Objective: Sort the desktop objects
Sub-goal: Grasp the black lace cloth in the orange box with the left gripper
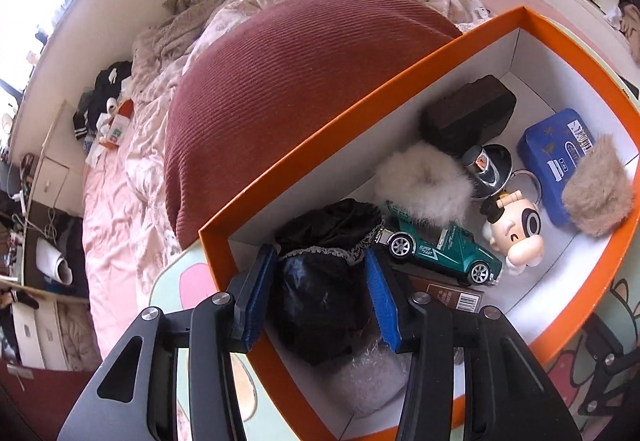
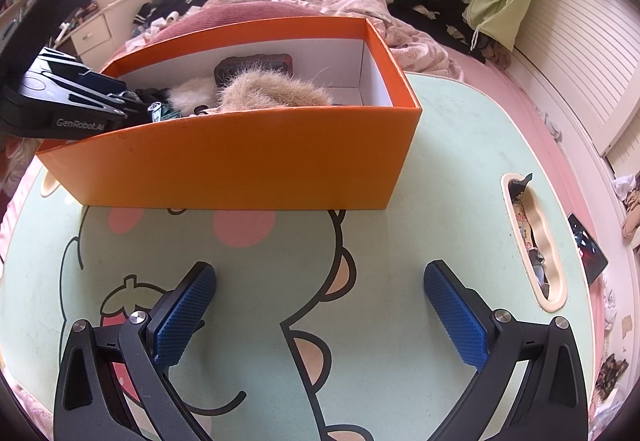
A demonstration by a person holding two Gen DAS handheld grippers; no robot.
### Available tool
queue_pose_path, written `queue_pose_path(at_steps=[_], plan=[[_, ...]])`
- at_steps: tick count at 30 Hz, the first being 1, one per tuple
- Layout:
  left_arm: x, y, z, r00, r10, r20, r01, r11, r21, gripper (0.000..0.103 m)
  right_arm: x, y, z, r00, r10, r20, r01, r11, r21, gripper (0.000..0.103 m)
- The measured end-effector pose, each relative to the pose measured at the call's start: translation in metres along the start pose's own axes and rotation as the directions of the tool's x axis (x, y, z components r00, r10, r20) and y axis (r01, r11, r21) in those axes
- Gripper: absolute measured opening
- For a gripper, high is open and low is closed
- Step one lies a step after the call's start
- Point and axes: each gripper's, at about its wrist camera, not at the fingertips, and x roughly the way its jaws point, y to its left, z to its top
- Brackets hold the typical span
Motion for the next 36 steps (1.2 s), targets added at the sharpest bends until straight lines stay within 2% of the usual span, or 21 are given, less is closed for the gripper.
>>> queue_pose_path(at_steps=[6,9,13,16,19,22,23,25,27,28,29,31,35,36], plan=[[-0.003,0.004,-0.004,0.999,-0.011,0.053,0.012,1.0,-0.011,0.032,0.0,0.0,0.0,1.0,0.0,0.0,0.0,1.0,0.0,0.103],[-0.009,0.012,-0.008,0.994,-0.059,0.093,0.063,0.997,-0.042,0.029,0.0,0.0,0.0,1.0,0.0,0.0,0.0,1.0,0.0,0.103],[-0.02,0.02,-0.015,0.987,-0.072,0.142,0.082,0.994,-0.067,0.026,0.0,0.0,0.001,1.0,0.0,0.0,0.0,1.0,0.001,0.103],[-0.034,0.026,-0.019,0.974,-0.103,0.203,0.124,0.988,-0.095,0.024,0.001,0.0,0.001,1.0,0.001,0.0,-0.001,1.0,0.001,0.103],[-0.061,0.038,-0.02,0.94,-0.176,0.293,0.224,0.965,-0.137,0.024,0.001,0.0,0.001,1.0,0.0,0.0,0.0,1.0,0.001,0.103],[-0.1,0.046,-0.027,0.889,-0.223,0.401,0.304,0.941,-0.151,0.024,0.001,0.0,0.001,1.0,0.001,0.0,-0.001,1.0,0.001,0.103],[-0.114,0.047,-0.031,0.867,-0.237,0.438,0.33,0.932,-0.15,0.024,0.001,0.0,0.001,1.0,0.001,0.0,-0.001,1.0,0.002,0.103],[-0.141,0.047,-0.045,0.811,-0.271,0.518,0.395,0.908,-0.143,0.024,0.001,0.0,0.001,1.0,0.001,0.0,-0.001,1.0,0.002,0.103],[-0.155,0.044,-0.06,0.768,-0.279,0.577,0.431,0.891,-0.143,0.024,0.001,0.001,0.001,1.0,0.001,0.0,-0.001,1.0,0.002,0.103],[-0.157,0.037,-0.07,0.755,-0.293,0.586,0.447,0.885,-0.134,0.024,0.0,0.001,0.001,1.0,0.001,0.0,-0.001,1.0,0.002,0.103],[-0.155,0.033,-0.076,0.752,-0.301,0.586,0.456,0.88,-0.132,0.024,0.0,0.001,0.001,1.0,0.001,0.0,-0.001,1.0,0.002,0.103],[-0.142,0.02,-0.094,0.759,-0.312,0.571,0.469,0.871,-0.147,0.025,0.0,0.001,0.001,1.0,0.001,0.0,-0.001,1.0,0.002,0.103],[-0.102,0.0,-0.12,0.804,-0.277,0.526,0.443,0.869,-0.221,0.027,0.0,0.001,0.001,1.0,0.001,0.0,-0.001,1.0,0.002,0.103],[-0.093,-0.003,-0.127,0.816,-0.244,0.523,0.425,0.868,-0.258,0.036,0.0,0.001,0.001,1.0,0.001,0.0,-0.001,1.0,0.002,0.103]])
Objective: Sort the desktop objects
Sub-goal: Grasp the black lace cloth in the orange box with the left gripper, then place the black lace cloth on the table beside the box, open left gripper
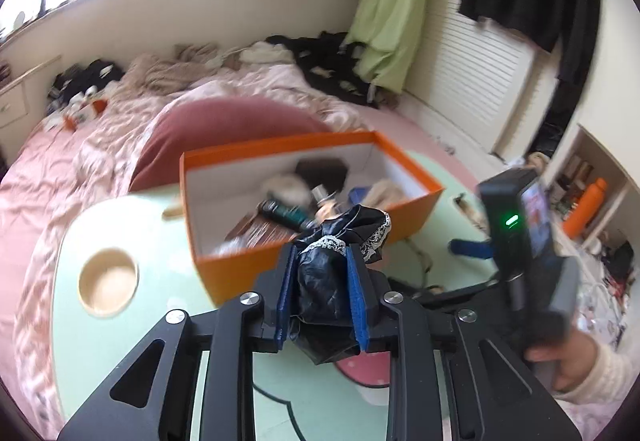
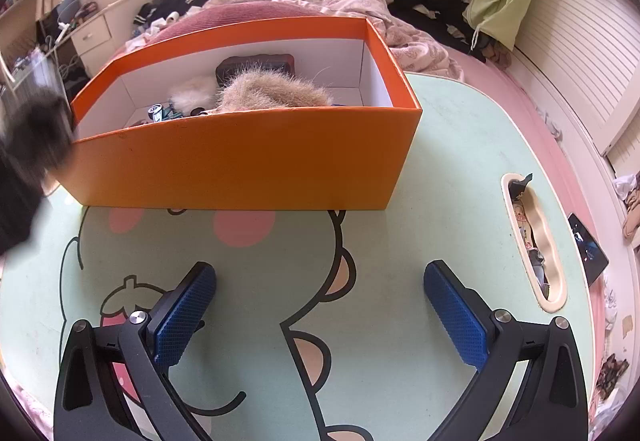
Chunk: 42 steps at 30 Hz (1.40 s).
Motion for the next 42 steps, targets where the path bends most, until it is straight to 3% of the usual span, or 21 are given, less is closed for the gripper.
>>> queue_pose_path(at_steps=[1,3,7,9,14,16,20,24,27,30,38,39,41,42], plan=[[0.004,0.001,-0.01,0.999,0.044,0.005,-0.044,0.999,-0.019,0.042,0.0,0.0,0.0,1.0,0.0,0.0,0.0,1.0,0.0,0.103],[0.01,-0.002,-0.022,0.996,0.081,0.029,-0.08,0.996,-0.036,0.065,0.0,0.0,0.0,1.0,0.0,0.0,0.0,1.0,0.0,0.103],[0.004,-0.012,-0.028,0.996,0.067,0.059,-0.067,0.998,-0.008,0.068,0.001,0.0,0.0,1.0,0.001,0.0,-0.001,1.0,0.001,0.103],[-0.003,-0.015,-0.03,0.996,0.069,0.061,-0.07,0.997,0.015,0.083,0.001,-0.001,0.0,1.0,0.0,0.001,0.0,1.0,0.002,0.103],[-0.006,-0.024,-0.056,0.994,0.108,-0.02,-0.106,0.991,0.082,0.084,0.001,-0.001,0.0,1.0,0.0,0.0,0.0,1.0,0.002,0.103],[0.003,-0.019,-0.062,0.988,0.139,-0.066,-0.135,0.989,0.067,0.084,0.001,-0.001,-0.001,1.0,-0.001,0.001,0.001,1.0,0.002,0.103],[0.023,-0.003,-0.064,0.981,0.11,-0.158,-0.112,0.994,-0.001,0.084,0.001,-0.001,-0.001,1.0,0.001,0.001,-0.001,1.0,0.003,0.103],[0.028,-0.007,-0.069,0.972,0.16,-0.173,-0.156,0.987,0.035,0.085,0.001,0.001,-0.002,1.0,-0.005,0.002,0.005,1.0,0.004,0.103],[0.032,-0.009,-0.071,0.968,0.159,-0.192,-0.152,0.987,0.053,0.097,0.002,0.002,-0.002,1.0,-0.009,0.003,0.009,1.0,0.007,0.103],[0.034,-0.008,-0.07,0.966,0.154,-0.207,-0.147,0.988,0.05,0.102,-0.003,-0.01,-0.004,1.0,-0.028,0.001,0.028,0.999,0.043,0.103],[0.034,-0.006,-0.072,0.967,0.147,-0.207,-0.14,0.989,0.047,0.103,-0.028,-0.059,-0.013,0.998,0.057,0.036,-0.062,0.987,0.15,0.102],[0.034,-0.006,-0.072,0.967,0.147,-0.207,-0.14,0.989,0.048,0.103,-0.035,-0.064,-0.012,0.997,0.057,0.046,-0.063,0.986,0.154,0.1],[0.034,-0.006,-0.073,0.967,0.147,-0.207,-0.14,0.989,0.047,0.103,-0.059,-0.072,-0.002,0.995,0.054,0.087,-0.068,0.984,0.164,0.084],[0.034,-0.006,-0.073,0.967,0.147,-0.207,-0.14,0.989,0.047,0.103,-0.07,-0.073,0.004,0.992,0.06,0.114,-0.078,0.983,0.163,0.084]])
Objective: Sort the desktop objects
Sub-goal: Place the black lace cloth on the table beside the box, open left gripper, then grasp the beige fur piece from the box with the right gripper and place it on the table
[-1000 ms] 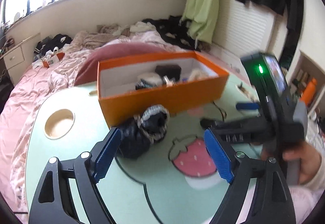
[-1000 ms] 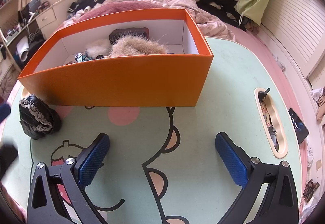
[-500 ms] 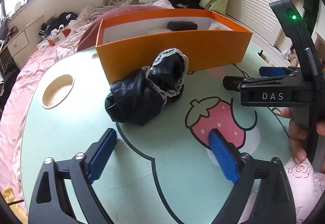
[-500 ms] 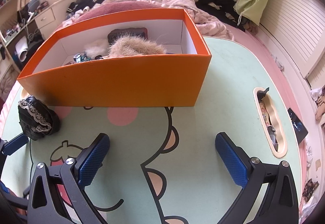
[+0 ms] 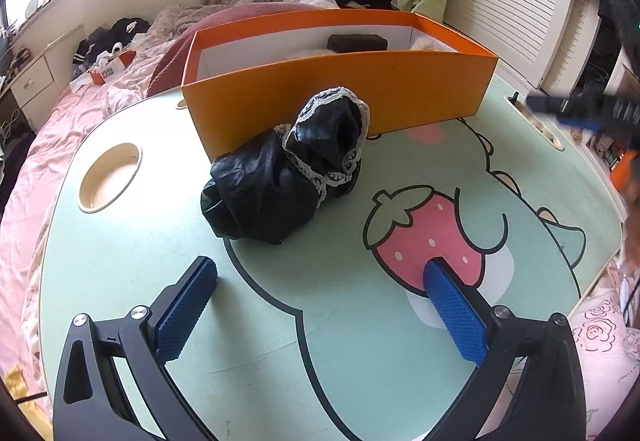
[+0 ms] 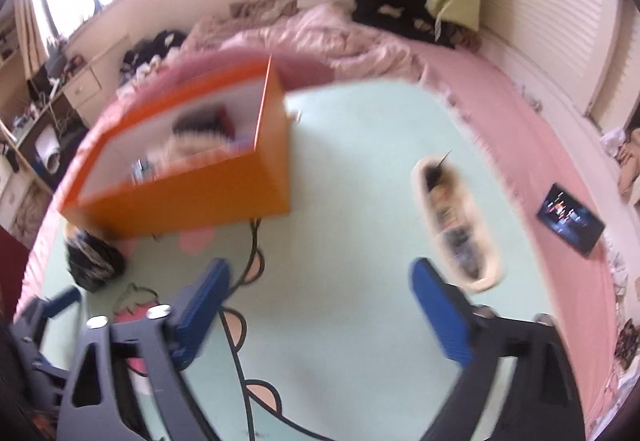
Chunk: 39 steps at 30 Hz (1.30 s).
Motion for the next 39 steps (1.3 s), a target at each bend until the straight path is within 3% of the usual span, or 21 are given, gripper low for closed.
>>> queue_pose_path(at_steps=[2,4,6,8,11,15,18,21,22,24,26,28,31,33,35,37,39], plan=[[0.0,0.0,0.0,1.0,0.0,0.0,0.0,1.0,0.0,0.103,-0.027,0.011,0.02,0.995,0.065,0.077,-0.063,0.997,-0.032,0.084],[0.0,0.0,0.0,1.0,0.0,0.0,0.0,1.0,0.0,0.103,-0.039,0.029,0.037,0.983,0.165,0.078,-0.158,0.984,-0.084,0.084],[0.0,0.0,0.0,1.0,0.0,0.0,0.0,1.0,0.0,0.103,-0.025,0.048,0.056,0.961,0.273,-0.037,-0.275,0.956,-0.103,0.08],[0.0,0.0,0.001,1.0,0.001,0.0,-0.001,1.0,0.0,0.103,0.0,0.064,0.066,0.929,0.331,-0.162,-0.347,0.935,-0.075,0.06],[0.0,-0.001,0.001,1.0,0.0,0.001,0.0,1.0,-0.001,0.103,0.041,0.078,0.07,0.911,0.312,-0.268,-0.331,0.943,-0.03,0.055],[0.0,-0.001,0.001,1.0,0.001,0.001,-0.001,1.0,-0.002,0.103,0.064,0.08,0.072,0.942,0.208,-0.265,-0.221,0.975,-0.021,0.055],[0.0,-0.002,0.001,1.0,0.002,0.0,-0.002,1.0,0.0,0.103,0.08,0.088,0.076,0.93,0.174,-0.323,-0.197,0.98,-0.04,0.055],[0.001,-0.002,0.001,1.0,0.0,0.0,0.0,1.0,0.0,0.103,0.093,0.094,0.082,0.933,0.098,-0.347,-0.138,0.986,-0.093,0.058],[0.001,-0.002,0.001,1.0,-0.001,0.0,0.001,1.0,0.0,0.103,0.098,0.098,0.082,0.929,0.089,-0.36,-0.135,0.985,-0.106,0.057],[0.001,-0.002,0.002,1.0,0.0,-0.001,0.0,1.0,0.001,0.103,0.104,0.093,0.078,0.924,0.056,-0.378,-0.12,0.982,-0.148,0.045],[0.001,-0.001,0.001,1.0,-0.001,0.0,0.001,1.0,0.001,0.103,0.104,0.099,0.075,0.931,0.009,-0.365,-0.09,0.974,-0.207,0.042],[0.001,-0.001,0.002,1.0,-0.003,0.001,0.003,1.0,-0.001,0.103,0.1,0.095,0.074,0.936,0.026,-0.352,-0.102,0.975,-0.199,0.038],[0.001,-0.001,0.002,1.0,-0.003,0.001,0.003,1.0,-0.001,0.103,0.079,0.082,0.083,0.937,0.192,-0.292,-0.228,0.969,-0.095,0.037],[0.001,-0.002,0.002,1.0,-0.003,0.001,0.003,1.0,-0.002,0.103,0.05,0.071,0.088,0.942,0.276,-0.191,-0.289,0.957,-0.041,0.037],[0.001,-0.001,0.002,1.0,-0.003,0.001,0.003,1.0,-0.001,0.103,0.012,0.067,0.082,0.926,0.368,-0.086,-0.372,0.927,-0.038,0.037],[0.001,-0.001,0.002,1.0,-0.003,0.001,0.003,1.0,-0.001,0.103,-0.011,0.069,0.071,0.915,0.402,-0.044,-0.404,0.912,-0.065,0.038],[0.001,-0.002,0.002,1.0,-0.003,0.001,0.003,1.0,-0.001,0.103,-0.024,0.07,0.051,0.917,0.398,-0.024,-0.399,0.911,-0.103,0.038]])
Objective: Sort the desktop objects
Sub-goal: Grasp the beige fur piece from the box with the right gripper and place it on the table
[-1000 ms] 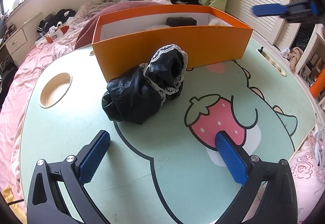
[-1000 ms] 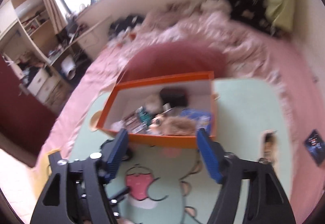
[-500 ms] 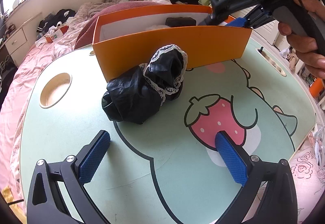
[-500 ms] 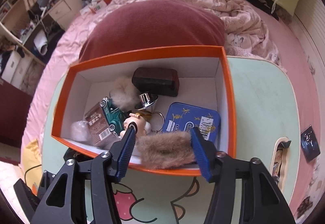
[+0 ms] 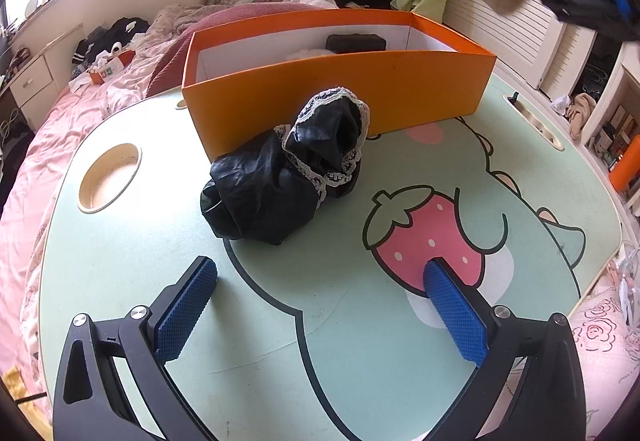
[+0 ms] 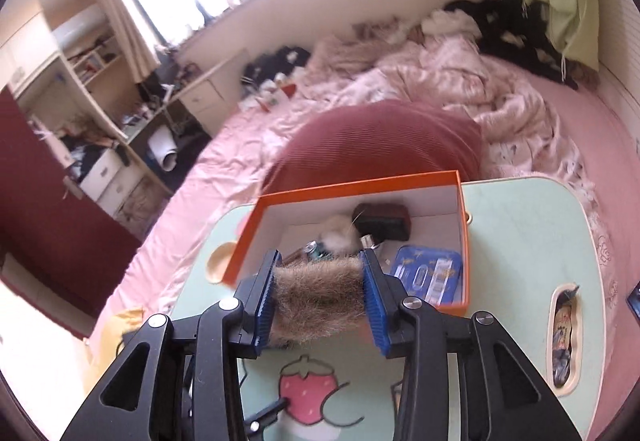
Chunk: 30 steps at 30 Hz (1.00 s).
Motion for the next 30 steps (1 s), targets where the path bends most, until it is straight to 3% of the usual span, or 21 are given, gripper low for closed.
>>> queue_pose_path(at_steps=[4,8,12,15,17,18,21,22,25,26,30], plan=[[0.0,0.0,0.0,1.0,0.0,0.0,0.0,1.0,0.0,0.103,0.018,0.003,-0.046,0.993,-0.116,-0.017,0.115,0.992,-0.056,0.039],[0.0,0.001,0.0,1.0,0.0,0.001,0.0,1.0,0.0,0.103,0.057,-0.009,-0.068,0.992,-0.085,-0.095,0.083,0.996,-0.028,0.039],[0.0,0.0,0.0,1.0,-0.001,0.001,0.001,1.0,0.0,0.103,0.062,-0.018,-0.071,0.993,-0.093,-0.075,0.093,0.996,-0.009,0.042],[0.0,0.0,0.0,1.0,0.0,0.0,0.0,1.0,0.0,0.103,0.04,-0.017,-0.078,0.994,-0.105,0.028,0.105,0.994,0.0,0.064],[0.0,0.001,0.0,1.0,0.0,0.001,0.0,1.0,0.0,0.103,0.021,-0.011,-0.086,0.985,-0.145,0.089,0.149,0.988,-0.04,0.089],[0.0,0.001,0.0,1.0,0.0,0.001,0.0,1.0,0.0,0.103,0.017,-0.009,-0.088,0.981,-0.167,0.099,0.174,0.983,-0.062,0.093],[0.0,0.0,0.0,1.0,0.0,0.0,0.0,1.0,0.0,0.103,0.02,-0.002,-0.106,0.959,-0.277,0.058,0.283,0.947,-0.154,0.096],[0.0,0.001,0.0,1.0,0.0,0.0,0.0,1.0,0.0,0.103,0.027,0.0,-0.115,0.943,-0.333,0.022,0.331,0.923,-0.197,0.096],[0.0,0.001,0.0,1.0,0.0,0.0,0.0,1.0,0.0,0.103,0.045,-0.002,-0.133,0.918,-0.392,-0.053,0.366,0.894,-0.259,0.096],[0.0,0.001,0.0,1.0,0.0,0.0,0.0,1.0,0.0,0.103,0.043,-0.006,-0.134,0.93,-0.365,-0.051,0.343,0.907,-0.246,0.096],[0.0,0.0,0.0,1.0,0.002,-0.001,-0.002,1.0,0.002,0.103,0.047,-0.017,-0.133,0.93,-0.36,-0.078,0.336,0.915,-0.225,0.103]])
